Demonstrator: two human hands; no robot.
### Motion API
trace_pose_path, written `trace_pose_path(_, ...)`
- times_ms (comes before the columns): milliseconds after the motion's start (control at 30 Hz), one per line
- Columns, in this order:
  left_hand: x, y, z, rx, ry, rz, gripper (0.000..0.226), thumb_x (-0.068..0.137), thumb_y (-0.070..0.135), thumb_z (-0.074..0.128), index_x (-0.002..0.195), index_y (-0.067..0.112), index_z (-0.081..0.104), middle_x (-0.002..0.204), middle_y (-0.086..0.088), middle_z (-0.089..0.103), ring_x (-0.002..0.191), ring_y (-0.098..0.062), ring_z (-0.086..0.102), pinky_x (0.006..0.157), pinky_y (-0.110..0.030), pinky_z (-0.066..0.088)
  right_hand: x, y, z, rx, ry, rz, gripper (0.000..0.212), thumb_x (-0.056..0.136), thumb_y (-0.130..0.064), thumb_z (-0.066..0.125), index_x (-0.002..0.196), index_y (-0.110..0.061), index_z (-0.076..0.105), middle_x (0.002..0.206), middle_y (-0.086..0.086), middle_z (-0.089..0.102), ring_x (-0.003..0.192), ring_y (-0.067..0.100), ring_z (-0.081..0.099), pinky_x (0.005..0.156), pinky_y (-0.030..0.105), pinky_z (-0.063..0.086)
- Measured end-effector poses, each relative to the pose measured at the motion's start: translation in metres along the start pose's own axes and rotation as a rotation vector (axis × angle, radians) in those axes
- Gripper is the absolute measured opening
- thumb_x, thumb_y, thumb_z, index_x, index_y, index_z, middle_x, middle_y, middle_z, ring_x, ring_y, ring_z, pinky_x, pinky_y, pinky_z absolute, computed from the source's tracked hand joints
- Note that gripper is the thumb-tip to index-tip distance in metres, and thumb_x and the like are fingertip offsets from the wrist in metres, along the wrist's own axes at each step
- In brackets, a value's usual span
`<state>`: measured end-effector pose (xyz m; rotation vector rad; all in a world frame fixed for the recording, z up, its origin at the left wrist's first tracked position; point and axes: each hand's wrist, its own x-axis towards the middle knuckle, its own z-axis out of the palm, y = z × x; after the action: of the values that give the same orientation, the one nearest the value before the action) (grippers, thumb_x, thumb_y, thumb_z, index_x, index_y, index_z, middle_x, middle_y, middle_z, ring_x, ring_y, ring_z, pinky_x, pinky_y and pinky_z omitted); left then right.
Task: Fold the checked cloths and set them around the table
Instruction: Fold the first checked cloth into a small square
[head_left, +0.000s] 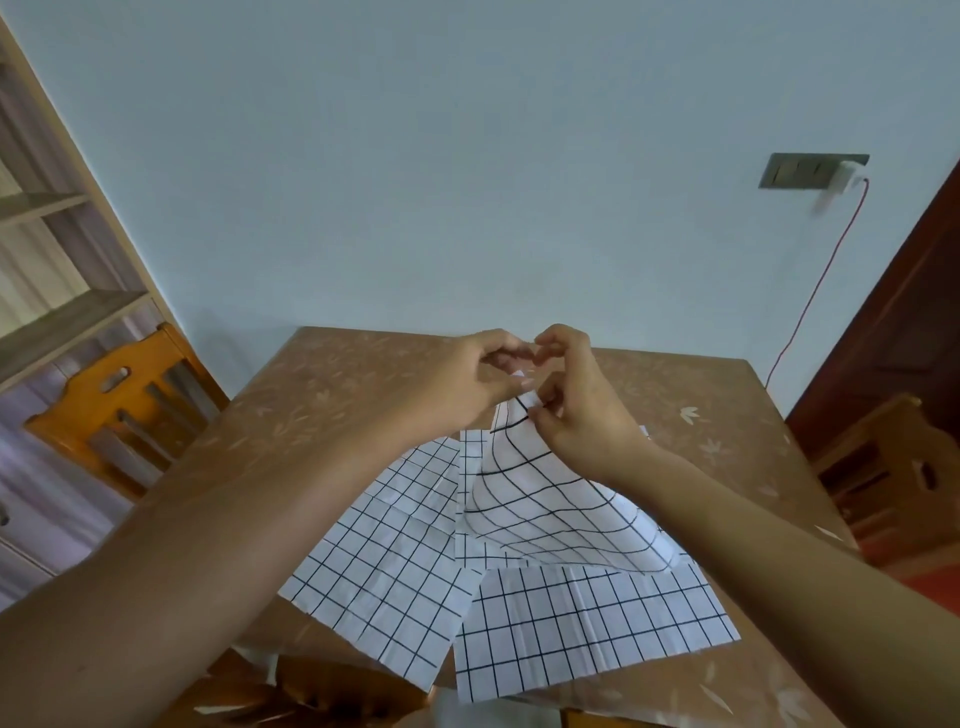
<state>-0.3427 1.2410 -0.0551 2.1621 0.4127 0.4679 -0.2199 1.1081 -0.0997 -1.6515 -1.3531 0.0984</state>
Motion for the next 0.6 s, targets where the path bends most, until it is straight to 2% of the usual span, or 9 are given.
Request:
trace_pose_path(67, 0.002, -0.001, 0.002, 0.022, 0.007, -0.007, 0.011, 0.093, 0.023, 0.073, 0.103, 0.024, 0.073, 0.085, 0.002, 0.067, 0.078, -0.028, 0.063, 0.074, -0.044, 0.054, -0.003, 0.002, -0.002, 0.006, 0.018, 0.031, 0.072, 0.084, 0.008, 0.059, 0.124, -0.045, 0.030, 0.124, -0.002, 0.047, 0.077, 0.022, 0.060, 0.073, 0.031, 0.053)
trace_pose_path(167, 0.006, -0.009, 0.005, 0.040, 0.039, -0.003, 0.009, 0.092, 0.022, 0.073, 0.087, 0.029, 0.073, 0.083, -0.005, 0.067, 0.073, -0.037, 0.063, 0.070, -0.051, 0.056, -0.007, 0.006, -0.003, 0.030, 0.021, 0.113, 0.070, 0.086, 0.004, 0.063, 0.129, -0.042, 0.031, 0.112, -0.006, 0.055, 0.076, 0.013, 0.062, 0.073, 0.019, 0.050)
trace_pose_path(233, 0.005, -0.011, 0.006, 0.004, 0.086, 0.035, 0.014, 0.092, 0.018, 0.073, 0.083, 0.029, 0.071, 0.090, -0.012, 0.069, 0.074, -0.028, 0.063, 0.070, -0.051, 0.057, -0.008, 0.011, -0.003, -0.028, -0.004, 0.179, 0.050, 0.091, -0.008, 0.066, 0.130, -0.031, 0.045, 0.094, -0.007, 0.063, 0.076, 0.007, 0.061, 0.070, 0.012, 0.046)
trace_pose_path(300, 0.004, -0.016, 0.003, -0.002, 0.124, 0.084, 0.014, 0.093, 0.013, 0.071, 0.086, 0.025, 0.070, 0.091, -0.012, 0.069, 0.076, -0.015, 0.059, 0.072, -0.044, 0.055, -0.010, 0.018, -0.003, -0.084, -0.046, 0.240, 0.013, 0.096, -0.018, 0.065, 0.096, -0.031, 0.064, 0.071, -0.016, 0.062, 0.064, 0.004, 0.055, 0.060, 0.014, 0.040)
trace_pose_path(333, 0.003, -0.018, 0.001, 0.000, 0.140, 0.102, 0.014, 0.094, 0.012, 0.069, 0.087, 0.025, 0.070, 0.091, -0.011, 0.068, 0.078, -0.013, 0.058, 0.074, -0.039, 0.053, -0.011, 0.023, -0.003, -0.095, -0.069, 0.253, 0.027, 0.098, -0.020, 0.064, 0.073, -0.031, 0.057, 0.059, -0.018, 0.055, 0.056, 0.004, 0.048, 0.055, 0.016, 0.036)
trace_pose_path(367, 0.003, -0.020, -0.004, 0.012, 0.159, 0.112, 0.015, 0.095, 0.013, 0.067, 0.088, 0.026, 0.068, 0.091, -0.011, 0.067, 0.078, -0.013, 0.057, 0.075, -0.036, 0.051, -0.013, 0.026, -0.001, -0.107, -0.095, 0.259, 0.042, 0.100, -0.021, 0.063, 0.062, -0.027, 0.046, 0.051, -0.016, 0.046, 0.051, 0.005, 0.042, 0.052, 0.019, 0.032)
trace_pose_path(433, 0.000, -0.020, -0.013, 0.088, 0.203, 0.147, 0.017, 0.098, 0.016, 0.062, 0.091, 0.031, 0.064, 0.087, -0.005, 0.064, 0.076, -0.010, 0.057, 0.070, -0.033, 0.049, -0.016, 0.031, 0.000, -0.121, -0.137, 0.292, 0.049, 0.102, -0.024, 0.060, 0.059, -0.022, 0.037, 0.049, -0.011, 0.034, 0.048, 0.007, 0.036, 0.050, 0.022, 0.028)
trace_pose_path(533, -0.014, -0.011, -0.028, 0.277, 0.279, 0.199, 0.010, 0.105, 0.010, 0.051, 0.099, 0.016, 0.057, 0.072, 0.010, 0.050, 0.067, 0.015, 0.053, 0.063, -0.007, 0.039, -0.016, 0.038, 0.001, -0.145, -0.211, 0.349, 0.051, 0.105, -0.030, 0.057, 0.060, -0.020, 0.034, 0.054, -0.010, 0.031, 0.045, 0.008, 0.030, 0.047, 0.022, 0.027)
trace_pose_path(600, -0.019, -0.017, -0.043, 0.353, 0.360, 0.201, 0.009, 0.108, 0.014, 0.046, 0.105, 0.011, 0.053, 0.070, 0.012, 0.045, 0.061, 0.016, 0.050, 0.059, -0.006, 0.038, -0.015, 0.043, -0.001, -0.171, -0.252, 0.382, 0.051, 0.105, -0.033, 0.055, 0.061, -0.019, 0.035, 0.055, -0.008, 0.032, 0.046, 0.007, 0.028, 0.047, 0.021, 0.024)
